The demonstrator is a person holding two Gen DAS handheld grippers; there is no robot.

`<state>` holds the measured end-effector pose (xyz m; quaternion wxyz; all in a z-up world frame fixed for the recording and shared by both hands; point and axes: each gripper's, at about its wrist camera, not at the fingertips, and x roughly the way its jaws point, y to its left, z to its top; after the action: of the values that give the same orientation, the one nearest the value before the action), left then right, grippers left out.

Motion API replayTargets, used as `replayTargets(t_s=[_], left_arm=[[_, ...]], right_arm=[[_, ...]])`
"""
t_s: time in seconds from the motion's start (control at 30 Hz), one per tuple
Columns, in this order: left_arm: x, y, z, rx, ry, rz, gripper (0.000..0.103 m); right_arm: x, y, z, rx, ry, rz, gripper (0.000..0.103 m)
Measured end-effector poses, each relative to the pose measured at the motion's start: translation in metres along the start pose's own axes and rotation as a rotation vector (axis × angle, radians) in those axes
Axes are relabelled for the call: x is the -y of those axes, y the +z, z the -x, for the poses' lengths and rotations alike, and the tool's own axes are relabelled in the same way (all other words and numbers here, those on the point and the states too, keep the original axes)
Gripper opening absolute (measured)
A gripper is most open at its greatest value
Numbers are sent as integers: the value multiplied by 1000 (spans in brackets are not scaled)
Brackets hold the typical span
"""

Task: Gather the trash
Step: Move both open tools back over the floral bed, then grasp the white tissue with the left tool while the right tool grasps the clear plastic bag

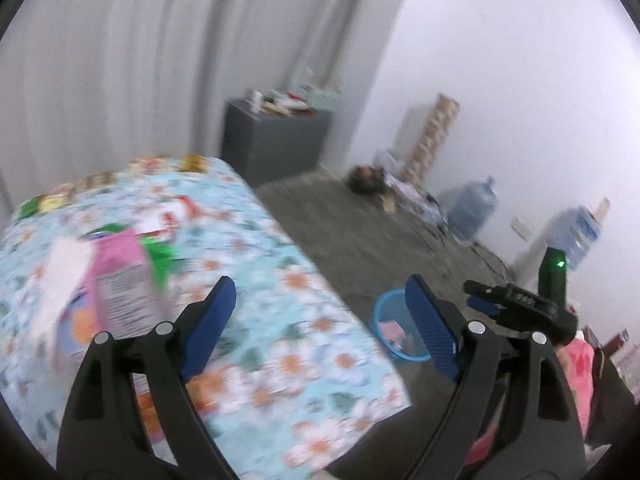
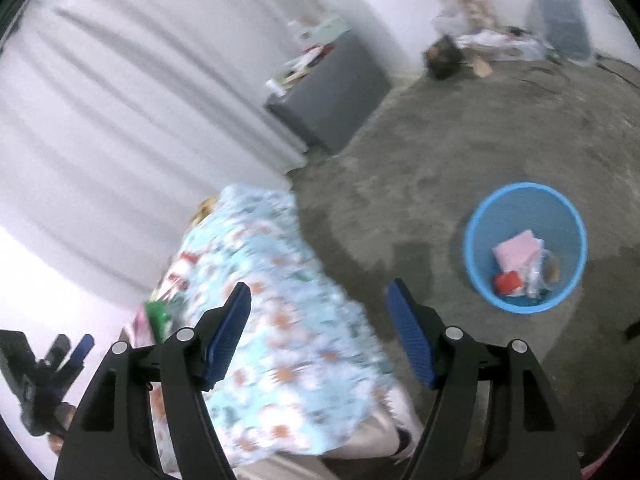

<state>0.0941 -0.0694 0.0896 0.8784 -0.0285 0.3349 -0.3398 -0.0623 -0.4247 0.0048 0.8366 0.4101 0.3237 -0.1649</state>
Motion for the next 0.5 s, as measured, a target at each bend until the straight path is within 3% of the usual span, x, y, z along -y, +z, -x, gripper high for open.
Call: replayTargets(t_s=[0.3, 0.5], left_arm=[[-108, -40, 78, 118, 151, 177, 83], [-171, -60, 99, 149, 214, 314, 83]], right_arm=[[-112, -23, -25, -132, 130, 142, 69], [-184, -47, -66, -262, 234, 211, 69]])
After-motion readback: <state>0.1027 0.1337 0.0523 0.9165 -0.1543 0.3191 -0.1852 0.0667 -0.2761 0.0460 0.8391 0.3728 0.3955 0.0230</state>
